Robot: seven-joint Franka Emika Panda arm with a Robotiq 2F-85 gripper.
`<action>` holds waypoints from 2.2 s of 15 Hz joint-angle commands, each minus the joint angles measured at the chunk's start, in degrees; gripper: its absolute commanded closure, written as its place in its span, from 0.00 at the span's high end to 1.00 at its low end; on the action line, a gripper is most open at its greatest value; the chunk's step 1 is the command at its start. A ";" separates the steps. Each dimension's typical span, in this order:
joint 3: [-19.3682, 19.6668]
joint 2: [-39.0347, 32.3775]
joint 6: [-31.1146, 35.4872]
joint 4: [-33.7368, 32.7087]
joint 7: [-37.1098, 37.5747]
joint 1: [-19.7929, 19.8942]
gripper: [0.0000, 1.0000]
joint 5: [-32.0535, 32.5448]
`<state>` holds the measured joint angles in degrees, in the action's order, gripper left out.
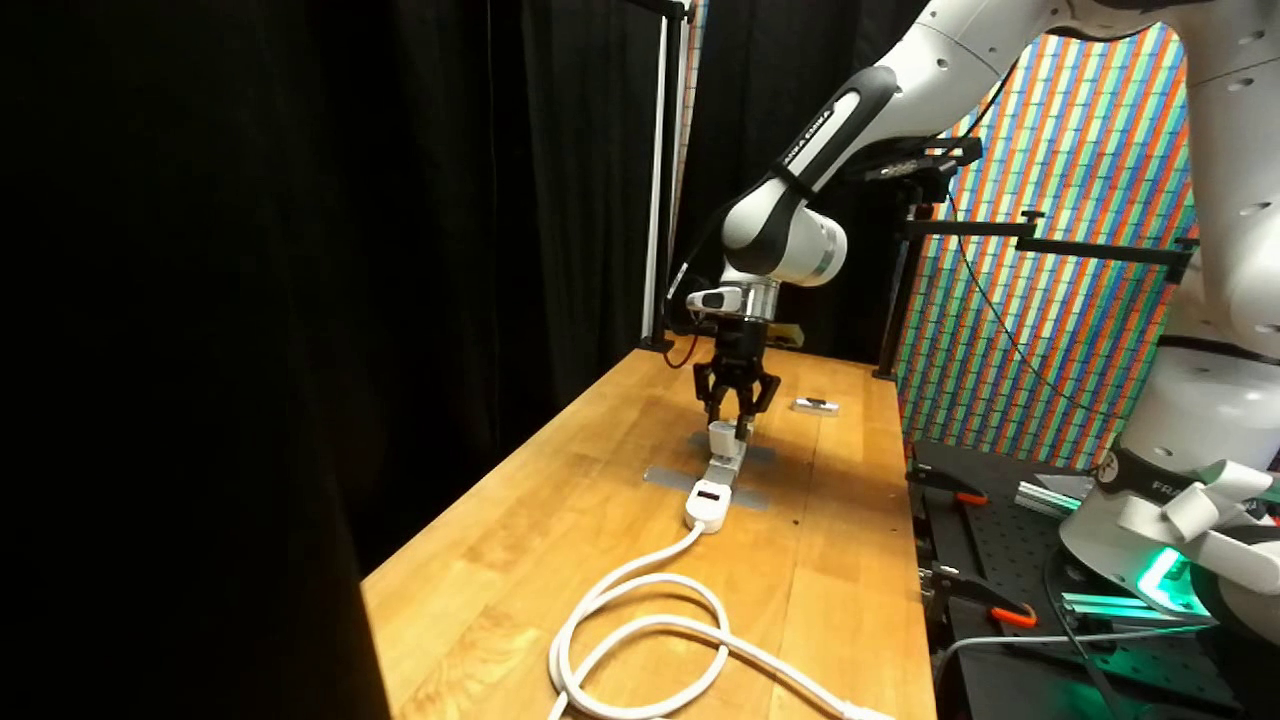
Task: Pick up the charger head and put it on the adapter
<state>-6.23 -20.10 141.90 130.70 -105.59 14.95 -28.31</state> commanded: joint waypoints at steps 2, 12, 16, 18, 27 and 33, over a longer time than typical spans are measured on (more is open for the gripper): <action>-0.26 -2.11 -1.81 -1.58 -8.38 1.50 0.23 -1.37; 1.41 -6.30 -4.50 -4.63 -22.47 1.45 0.23 1.67; 2.59 -5.99 -5.32 -4.83 -21.36 0.23 0.73 2.89; 3.46 -4.56 -3.49 -3.26 -18.49 -0.73 0.81 4.37; 5.65 4.11 6.35 2.56 4.24 -5.86 0.75 16.02; 5.44 6.48 2.15 1.36 14.83 -8.75 0.30 26.02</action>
<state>-1.30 -16.13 147.07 131.50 -94.51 7.59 -6.32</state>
